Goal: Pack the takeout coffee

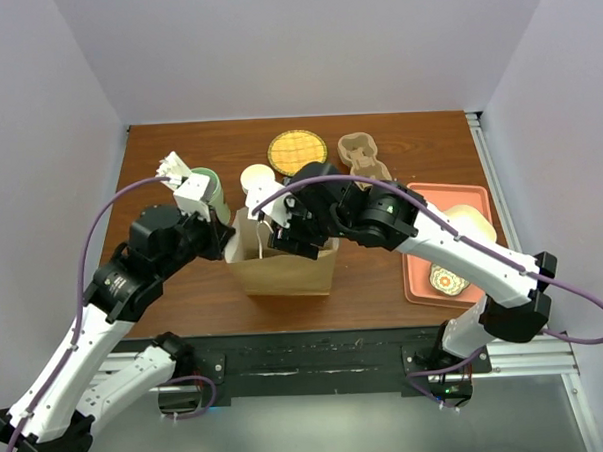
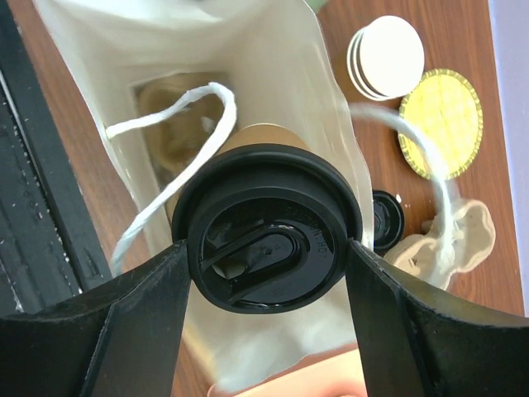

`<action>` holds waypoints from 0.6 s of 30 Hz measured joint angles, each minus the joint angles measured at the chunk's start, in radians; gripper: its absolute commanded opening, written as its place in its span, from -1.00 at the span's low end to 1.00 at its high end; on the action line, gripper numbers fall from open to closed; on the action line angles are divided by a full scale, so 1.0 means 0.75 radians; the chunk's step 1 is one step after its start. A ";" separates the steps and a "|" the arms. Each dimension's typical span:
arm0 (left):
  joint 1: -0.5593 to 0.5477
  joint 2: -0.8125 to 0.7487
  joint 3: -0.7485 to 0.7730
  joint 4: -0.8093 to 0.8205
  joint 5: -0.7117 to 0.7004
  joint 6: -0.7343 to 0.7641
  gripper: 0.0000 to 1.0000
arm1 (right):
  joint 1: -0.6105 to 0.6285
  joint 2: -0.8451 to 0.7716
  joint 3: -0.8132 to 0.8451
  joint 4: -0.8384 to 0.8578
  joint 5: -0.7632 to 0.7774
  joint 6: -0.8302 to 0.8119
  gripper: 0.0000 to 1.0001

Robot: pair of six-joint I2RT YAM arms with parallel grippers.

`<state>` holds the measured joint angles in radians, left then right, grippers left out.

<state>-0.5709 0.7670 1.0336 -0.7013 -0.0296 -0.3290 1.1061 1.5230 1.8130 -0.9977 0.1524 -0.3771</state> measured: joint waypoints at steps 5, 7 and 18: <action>0.000 -0.071 -0.109 0.197 0.145 0.080 -1.00 | 0.008 -0.013 -0.001 -0.001 -0.054 -0.047 -0.10; 0.000 -0.126 -0.179 0.273 0.193 0.096 -1.00 | 0.011 -0.035 -0.008 0.002 -0.079 -0.067 -0.10; 0.000 -0.255 -0.366 0.461 0.314 0.163 -1.00 | 0.041 -0.198 -0.238 -0.012 -0.024 -0.112 -0.14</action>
<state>-0.5709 0.5755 0.7593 -0.3553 0.2062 -0.2066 1.1370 1.3743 1.6344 -1.0065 0.1345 -0.4610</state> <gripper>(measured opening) 0.012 0.722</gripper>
